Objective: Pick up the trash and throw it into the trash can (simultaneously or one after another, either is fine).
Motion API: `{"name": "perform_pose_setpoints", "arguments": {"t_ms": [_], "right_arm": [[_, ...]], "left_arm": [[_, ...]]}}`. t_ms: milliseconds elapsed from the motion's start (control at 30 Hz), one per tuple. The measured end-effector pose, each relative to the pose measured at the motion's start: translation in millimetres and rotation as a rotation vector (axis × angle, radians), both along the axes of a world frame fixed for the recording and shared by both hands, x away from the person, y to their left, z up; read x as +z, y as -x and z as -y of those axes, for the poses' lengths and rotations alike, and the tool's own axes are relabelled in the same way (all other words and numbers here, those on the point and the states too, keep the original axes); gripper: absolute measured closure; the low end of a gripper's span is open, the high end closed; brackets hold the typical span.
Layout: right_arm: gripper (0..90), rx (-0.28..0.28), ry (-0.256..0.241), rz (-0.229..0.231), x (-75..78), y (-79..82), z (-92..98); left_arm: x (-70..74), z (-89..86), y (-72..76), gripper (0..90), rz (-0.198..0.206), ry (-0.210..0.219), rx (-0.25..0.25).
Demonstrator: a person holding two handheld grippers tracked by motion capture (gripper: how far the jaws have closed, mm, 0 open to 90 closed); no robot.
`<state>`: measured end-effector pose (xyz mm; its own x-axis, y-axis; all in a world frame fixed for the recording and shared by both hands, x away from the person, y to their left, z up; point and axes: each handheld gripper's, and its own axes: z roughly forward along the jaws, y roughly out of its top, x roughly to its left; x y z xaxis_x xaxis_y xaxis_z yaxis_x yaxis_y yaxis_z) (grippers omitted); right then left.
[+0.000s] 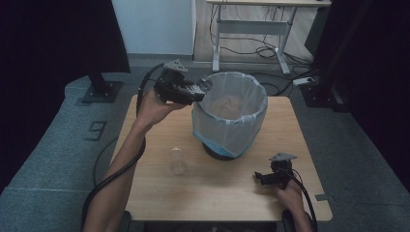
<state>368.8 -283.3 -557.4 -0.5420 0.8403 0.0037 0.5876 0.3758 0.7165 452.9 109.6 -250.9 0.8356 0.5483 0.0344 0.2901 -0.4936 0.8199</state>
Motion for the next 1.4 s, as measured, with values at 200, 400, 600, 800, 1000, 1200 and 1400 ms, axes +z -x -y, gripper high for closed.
{"name": "perform_pose_setpoints", "arguments": {"t_ms": [200,400,600,800,1000,1200,1400], "right_arm": [[0.0,0.000,0.000,0.000,0.0,0.0,0.0],[0.0,0.000,0.001,0.001,0.0,0.0,0.0],[0.0,0.000,0.000,0.000,0.0,0.0,0.0],[0.0,0.000,0.000,0.000,0.0,-0.1,0.1],[0.0,0.001,0.000,0.000,0.0,0.0,0.0],[0.0,0.000,0.001,0.001,0.0,-0.1,0.1],[0.0,0.000,0.000,0.000,0.0,-0.1,0.0]], "left_arm": [[2.8,15.8,-5.2,34.1,0.006,-0.010,-0.007],[2.3,31.1,-10.6,34.1,0.010,-0.018,-0.017],[-0.6,46.8,-16.4,34.0,0.013,-0.031,-0.025],[-6.3,63.5,-21.2,34.1,0.011,-0.041,-0.033],[-15.1,75.7,-26.0,34.0,0.001,-0.050,-0.039],[-27.1,83.1,-31.7,34.0,-0.012,-0.065,-0.032],[-37.3,88.9,-36.0,34.0,-0.023,-0.084,-0.023]]}}
